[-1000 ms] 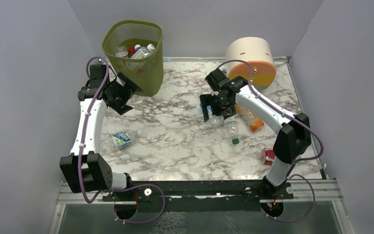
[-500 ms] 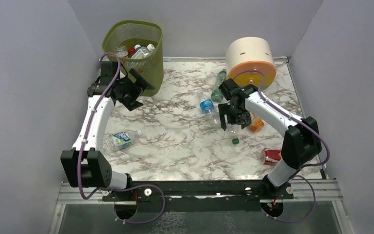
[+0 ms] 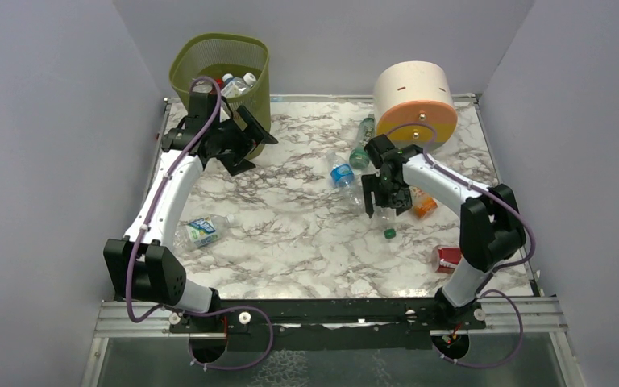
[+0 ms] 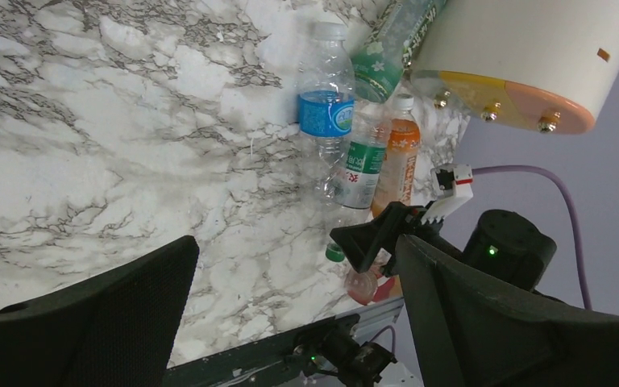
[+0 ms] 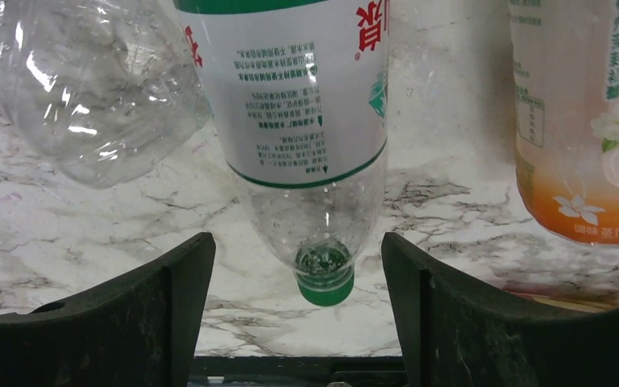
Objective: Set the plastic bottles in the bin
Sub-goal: Pick up the plastic bottle at the center of the board.
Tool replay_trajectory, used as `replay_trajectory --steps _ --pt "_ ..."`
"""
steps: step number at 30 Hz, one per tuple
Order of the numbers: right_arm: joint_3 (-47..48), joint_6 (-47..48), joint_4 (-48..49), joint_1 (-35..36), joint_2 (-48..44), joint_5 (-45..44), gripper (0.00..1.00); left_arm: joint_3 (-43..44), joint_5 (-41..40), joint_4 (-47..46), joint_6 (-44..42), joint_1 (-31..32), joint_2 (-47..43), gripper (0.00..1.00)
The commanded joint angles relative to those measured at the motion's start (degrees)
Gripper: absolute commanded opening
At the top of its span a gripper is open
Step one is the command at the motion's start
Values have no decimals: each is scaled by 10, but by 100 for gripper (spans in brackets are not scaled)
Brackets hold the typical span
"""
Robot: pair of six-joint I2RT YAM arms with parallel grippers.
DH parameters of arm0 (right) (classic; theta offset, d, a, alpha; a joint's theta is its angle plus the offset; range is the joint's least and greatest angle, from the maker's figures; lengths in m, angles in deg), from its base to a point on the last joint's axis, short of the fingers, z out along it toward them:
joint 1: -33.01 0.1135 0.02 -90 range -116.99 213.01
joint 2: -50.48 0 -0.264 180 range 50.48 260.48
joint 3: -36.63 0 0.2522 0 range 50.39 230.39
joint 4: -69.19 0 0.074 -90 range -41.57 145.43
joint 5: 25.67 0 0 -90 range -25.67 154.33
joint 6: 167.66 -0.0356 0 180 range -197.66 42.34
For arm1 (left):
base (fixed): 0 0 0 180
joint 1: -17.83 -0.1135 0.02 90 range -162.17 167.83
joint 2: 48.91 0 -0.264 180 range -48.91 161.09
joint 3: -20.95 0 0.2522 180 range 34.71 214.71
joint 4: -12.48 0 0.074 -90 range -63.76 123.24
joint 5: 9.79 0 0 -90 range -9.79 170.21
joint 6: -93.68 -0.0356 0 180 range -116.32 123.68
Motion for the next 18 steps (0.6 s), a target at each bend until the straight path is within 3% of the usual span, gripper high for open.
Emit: replay_trajectory --steps 1,6,12,18 --pt "-11 10 40 -9 27 21 78 22 -10 0 5 12 5 99" --pt "-12 14 51 -15 37 29 68 31 -5 2 7 20 9 99" --pt "-17 17 42 -16 14 36 44 38 10 2 11 38 14 99" --pt "14 26 9 -16 -28 46 39 26 35 -20 21 61 6 99"
